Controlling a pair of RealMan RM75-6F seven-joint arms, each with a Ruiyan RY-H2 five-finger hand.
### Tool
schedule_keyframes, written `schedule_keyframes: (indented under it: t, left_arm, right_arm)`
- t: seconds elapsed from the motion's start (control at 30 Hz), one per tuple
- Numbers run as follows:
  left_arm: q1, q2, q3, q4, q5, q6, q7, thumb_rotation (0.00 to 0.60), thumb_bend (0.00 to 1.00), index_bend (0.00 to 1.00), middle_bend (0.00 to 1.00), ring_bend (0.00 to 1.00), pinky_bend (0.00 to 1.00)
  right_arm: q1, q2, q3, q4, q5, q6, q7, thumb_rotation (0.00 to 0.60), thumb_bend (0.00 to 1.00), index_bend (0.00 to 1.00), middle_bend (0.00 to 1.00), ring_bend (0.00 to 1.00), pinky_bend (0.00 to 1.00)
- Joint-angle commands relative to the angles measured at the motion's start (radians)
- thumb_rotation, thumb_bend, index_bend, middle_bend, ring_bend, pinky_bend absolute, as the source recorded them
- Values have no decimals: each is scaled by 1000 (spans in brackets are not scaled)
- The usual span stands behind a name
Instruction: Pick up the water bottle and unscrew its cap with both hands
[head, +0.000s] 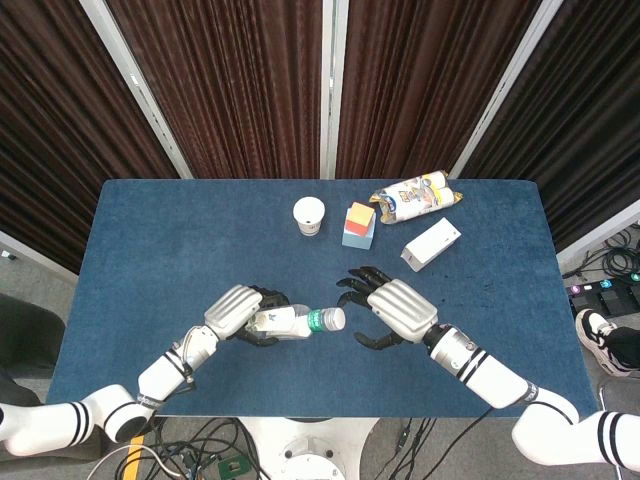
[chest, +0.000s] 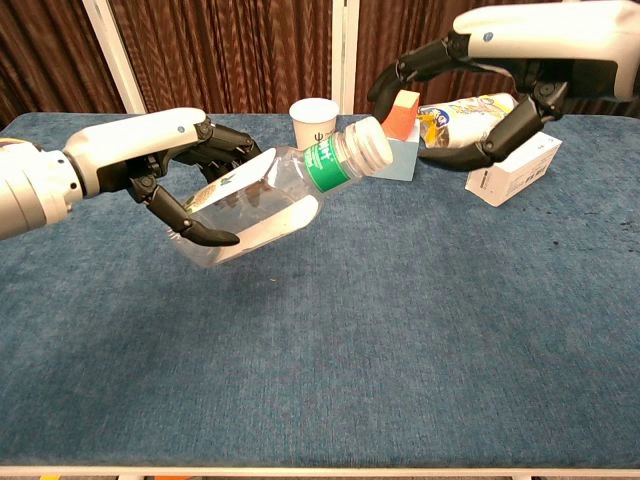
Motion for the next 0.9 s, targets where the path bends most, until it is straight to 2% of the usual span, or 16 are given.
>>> schedule_keyframes:
  t: [0.03,0.9]
  left_arm:
    - [-1,0,-1,0,-2,-2,2,600,336,562,576,438,421]
    - [0,-3,5,3,-5,-10,5,600,336,562,575,438,421]
  right_arm:
    - [-1,0,-2,-2,0,-1,-2,514,303,278,121,0,0]
    - [1,1,11,-21,-37,28,2,514,303,278,121,0,0]
